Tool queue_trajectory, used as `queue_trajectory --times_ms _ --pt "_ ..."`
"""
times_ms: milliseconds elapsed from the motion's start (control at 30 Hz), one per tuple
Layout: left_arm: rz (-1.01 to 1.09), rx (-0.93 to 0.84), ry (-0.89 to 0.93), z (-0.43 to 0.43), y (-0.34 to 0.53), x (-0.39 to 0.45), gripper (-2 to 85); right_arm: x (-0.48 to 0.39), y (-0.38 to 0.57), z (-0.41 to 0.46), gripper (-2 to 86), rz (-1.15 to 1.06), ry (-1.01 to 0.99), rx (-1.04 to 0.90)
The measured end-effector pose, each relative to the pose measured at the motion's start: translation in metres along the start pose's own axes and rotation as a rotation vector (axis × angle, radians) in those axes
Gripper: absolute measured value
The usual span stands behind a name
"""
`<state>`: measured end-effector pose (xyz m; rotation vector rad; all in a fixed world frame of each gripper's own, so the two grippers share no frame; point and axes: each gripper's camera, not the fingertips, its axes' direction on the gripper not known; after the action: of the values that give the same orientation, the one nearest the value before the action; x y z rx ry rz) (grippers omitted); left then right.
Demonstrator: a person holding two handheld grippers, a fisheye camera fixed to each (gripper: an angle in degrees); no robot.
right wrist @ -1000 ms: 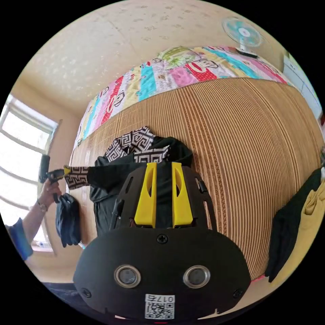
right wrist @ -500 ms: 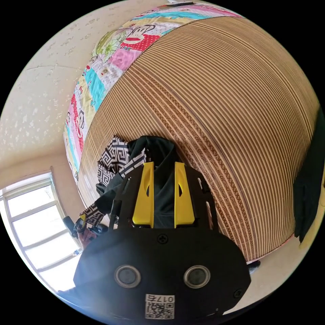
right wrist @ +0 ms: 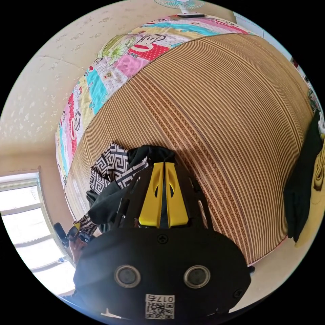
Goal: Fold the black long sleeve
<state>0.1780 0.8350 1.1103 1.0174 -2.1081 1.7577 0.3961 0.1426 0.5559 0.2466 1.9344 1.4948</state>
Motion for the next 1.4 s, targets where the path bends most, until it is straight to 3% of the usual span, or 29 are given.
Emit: queue_trajectory --times_ms 500,633,833,933,1067,1400 --pt "-0.119 0.022 0.028 -0.057 -0.049 -0.03 -0.9 -0.018 -0.005 0.05 3.2 -0.123 0.086 0.054" --pt "-0.127 0.021 0.026 -0.069 -0.052 -0.032 -0.9 -0.056 0.063 0.032 5.0 -0.347 0.311 0.238" --pt "-0.159 0.009 0.029 -0.085 -0.052 -0.039 -0.9 -0.133 0.193 0.039 7.3 -0.744 0.072 0.275" --pt "-0.168 0.008 0.04 -0.093 -0.053 -0.04 -0.9 -0.176 0.24 0.064 7.9 -0.958 -0.064 0.206" --pt "-0.161 -0.009 0.047 -0.106 -0.055 -0.039 -0.9 -0.226 0.28 0.103 7.5 -1.183 -0.094 0.177" --pt "-0.163 -0.055 0.112 -0.13 -0.056 -0.049 -0.9 -0.242 0.283 0.176 4.9 -1.247 0.015 0.059"
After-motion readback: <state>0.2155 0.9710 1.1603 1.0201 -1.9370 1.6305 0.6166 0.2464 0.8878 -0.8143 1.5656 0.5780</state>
